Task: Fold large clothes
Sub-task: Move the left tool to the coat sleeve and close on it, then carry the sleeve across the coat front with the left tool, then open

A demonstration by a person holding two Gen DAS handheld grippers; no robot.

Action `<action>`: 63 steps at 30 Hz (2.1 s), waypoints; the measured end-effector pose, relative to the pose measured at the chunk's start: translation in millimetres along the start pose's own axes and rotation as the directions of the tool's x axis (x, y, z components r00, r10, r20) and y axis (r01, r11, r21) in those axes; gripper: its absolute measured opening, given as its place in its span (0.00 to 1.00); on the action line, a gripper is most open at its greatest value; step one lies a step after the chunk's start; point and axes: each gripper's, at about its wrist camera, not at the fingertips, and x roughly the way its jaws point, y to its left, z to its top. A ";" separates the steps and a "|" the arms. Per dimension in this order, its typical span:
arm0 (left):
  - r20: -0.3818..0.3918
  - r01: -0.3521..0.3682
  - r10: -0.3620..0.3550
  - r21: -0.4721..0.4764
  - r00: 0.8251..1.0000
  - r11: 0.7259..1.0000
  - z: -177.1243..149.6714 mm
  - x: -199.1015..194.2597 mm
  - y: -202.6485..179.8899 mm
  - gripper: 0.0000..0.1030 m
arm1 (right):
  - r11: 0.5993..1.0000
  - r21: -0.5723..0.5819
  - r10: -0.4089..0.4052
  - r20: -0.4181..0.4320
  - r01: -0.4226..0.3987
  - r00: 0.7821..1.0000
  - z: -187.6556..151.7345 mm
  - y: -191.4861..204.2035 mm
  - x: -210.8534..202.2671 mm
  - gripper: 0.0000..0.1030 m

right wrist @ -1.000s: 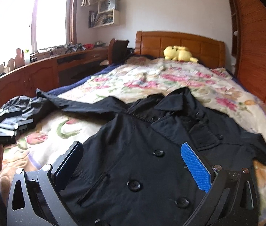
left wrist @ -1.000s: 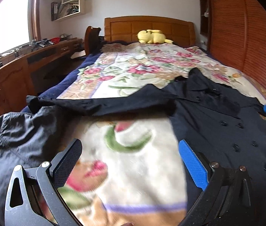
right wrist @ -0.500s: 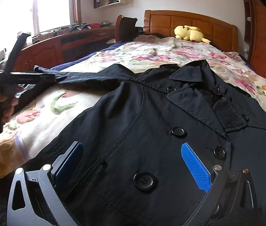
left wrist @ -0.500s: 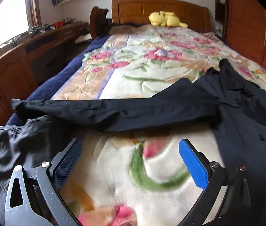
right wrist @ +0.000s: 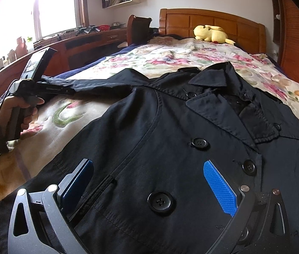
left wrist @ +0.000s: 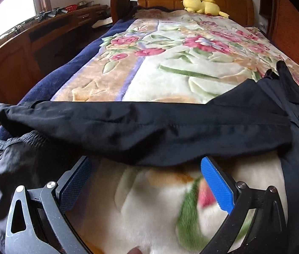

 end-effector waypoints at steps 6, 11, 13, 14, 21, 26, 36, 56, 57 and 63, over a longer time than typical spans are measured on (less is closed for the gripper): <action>-0.033 0.076 -0.078 -0.066 0.996 0.995 5.9 13.9 7.9 0.92 | 1.000 -0.005 -0.003 0.003 0.003 1.000 -1.3 0.5 0.4 1.00; -0.042 0.120 -0.125 -0.099 0.991 0.988 6.8 18.8 10.2 0.57 | 1.000 -0.005 -0.003 0.003 0.003 1.000 -1.4 0.4 0.3 1.00; -0.043 0.136 -0.141 -0.112 0.989 0.984 7.3 20.4 11.8 0.40 | 1.000 -0.006 -0.003 0.002 0.003 1.000 -1.4 0.5 0.3 1.00; -0.052 0.141 -0.147 -0.105 0.988 0.984 7.6 22.1 10.8 0.32 | 1.000 -0.007 -0.003 0.002 0.003 1.000 -1.5 0.4 0.4 1.00; -0.027 0.104 -0.104 0.014 0.994 0.994 16.3 7.9 -4.3 0.03 | 1.000 -0.010 -0.008 0.003 0.008 1.000 -2.1 0.8 0.6 1.00; 0.047 0.085 -0.089 0.075 0.995 0.994 31.4 -30.0 -25.1 0.02 | 1.000 -0.010 -0.007 0.004 0.007 1.000 -2.1 0.7 0.5 1.00; 0.132 0.193 -0.225 0.221 0.965 0.956 38.4 -122.0 -113.1 0.02 | 1.000 0.017 0.025 -0.029 -0.025 0.999 0.8 -13.2 -4.3 1.00; 0.077 0.258 -0.301 0.344 0.950 0.903 -34.2 -181.5 -175.6 0.29 | 0.990 0.142 -0.003 -0.033 0.008 0.999 0.8 -54.8 -19.0 1.00; 0.076 0.266 -0.308 0.340 0.948 0.902 -39.6 -184.1 -173.3 0.30 | 0.990 0.138 -0.007 -0.031 0.012 1.000 0.2 -53.2 -19.8 1.00; 0.068 0.313 -0.345 0.287 0.936 0.905 -79.9 -196.4 -137.5 0.33 | 0.995 0.095 -0.029 -0.031 0.032 0.999 8.9 -42.5 -17.7 1.00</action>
